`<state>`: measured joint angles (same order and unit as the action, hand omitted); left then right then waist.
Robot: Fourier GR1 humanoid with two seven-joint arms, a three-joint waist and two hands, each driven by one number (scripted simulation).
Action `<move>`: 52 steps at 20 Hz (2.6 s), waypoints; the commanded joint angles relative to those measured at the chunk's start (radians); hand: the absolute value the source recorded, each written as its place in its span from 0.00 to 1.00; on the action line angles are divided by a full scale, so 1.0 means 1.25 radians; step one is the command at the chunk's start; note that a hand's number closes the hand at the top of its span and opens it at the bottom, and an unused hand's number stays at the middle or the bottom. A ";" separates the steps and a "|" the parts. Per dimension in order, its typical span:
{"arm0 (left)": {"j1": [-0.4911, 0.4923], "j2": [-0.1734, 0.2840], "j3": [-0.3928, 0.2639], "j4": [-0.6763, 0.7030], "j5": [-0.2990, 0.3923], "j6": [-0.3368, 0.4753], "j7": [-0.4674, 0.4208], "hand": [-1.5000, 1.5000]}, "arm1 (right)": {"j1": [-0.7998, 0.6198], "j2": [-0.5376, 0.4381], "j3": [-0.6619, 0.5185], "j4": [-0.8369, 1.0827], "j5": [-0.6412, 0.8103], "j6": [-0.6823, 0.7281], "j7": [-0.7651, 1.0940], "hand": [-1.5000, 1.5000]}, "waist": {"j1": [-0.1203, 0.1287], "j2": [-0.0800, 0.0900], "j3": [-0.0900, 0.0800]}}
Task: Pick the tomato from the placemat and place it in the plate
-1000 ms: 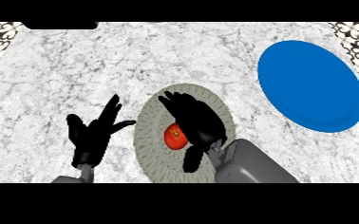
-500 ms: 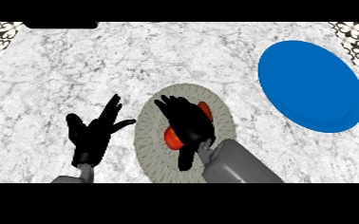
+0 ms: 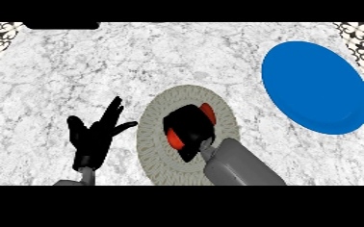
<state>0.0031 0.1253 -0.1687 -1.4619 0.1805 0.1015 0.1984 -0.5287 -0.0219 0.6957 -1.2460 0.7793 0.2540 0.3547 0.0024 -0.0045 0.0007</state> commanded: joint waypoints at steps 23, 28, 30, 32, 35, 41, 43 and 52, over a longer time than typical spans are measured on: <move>-0.008 0.031 0.014 0.006 -0.010 -0.016 0.021 0.50 | -0.306 -0.015 -0.465 0.201 0.533 -0.594 0.777 1.00 | 0.041 0.019 -0.003; -0.014 0.019 0.001 0.016 -0.019 -0.005 0.024 0.50 | -0.321 0.010 -0.539 0.201 0.674 -0.656 0.863 1.00 | 0.028 0.015 -0.002; -0.013 0.014 0.009 0.018 -0.016 0.003 0.017 0.50 | -0.323 0.016 -0.569 0.181 0.725 -0.686 0.876 1.00 | 0.026 0.014 -0.002; -0.021 0.023 0.020 0.009 -0.008 0.005 0.041 0.50 | -0.300 0.016 -0.598 0.154 0.750 -0.720 0.879 1.00 | 0.021 0.011 0.000; 0.002 0.018 0.010 0.010 -0.015 0.006 0.018 0.50 | -0.252 0.001 -0.660 0.147 0.826 -0.770 0.861 1.00 | 0.015 0.012 0.000; 0.025 0.029 0.016 0.012 -0.011 -0.004 -0.002 0.50 | -0.174 -0.005 -0.758 0.130 0.943 -0.829 0.847 1.00 | 0.010 0.011 0.000; -0.002 0.012 0.014 0.019 -0.018 0.014 0.007 0.50 | -0.139 -0.009 -0.794 0.115 0.960 -0.856 0.829 1.00 | 0.002 0.010 0.000; -0.003 0.002 0.012 0.032 -0.024 0.025 0.009 0.50 | -0.069 -0.096 -0.967 0.173 0.825 -1.010 0.639 1.00 | 0.005 0.009 0.001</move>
<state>-0.0135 0.1265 -0.1609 -1.4451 0.1851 0.0858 0.1861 -0.6467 -0.0885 -0.4428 -1.0631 1.8737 -0.8634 1.0857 0.0082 0.0051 0.0027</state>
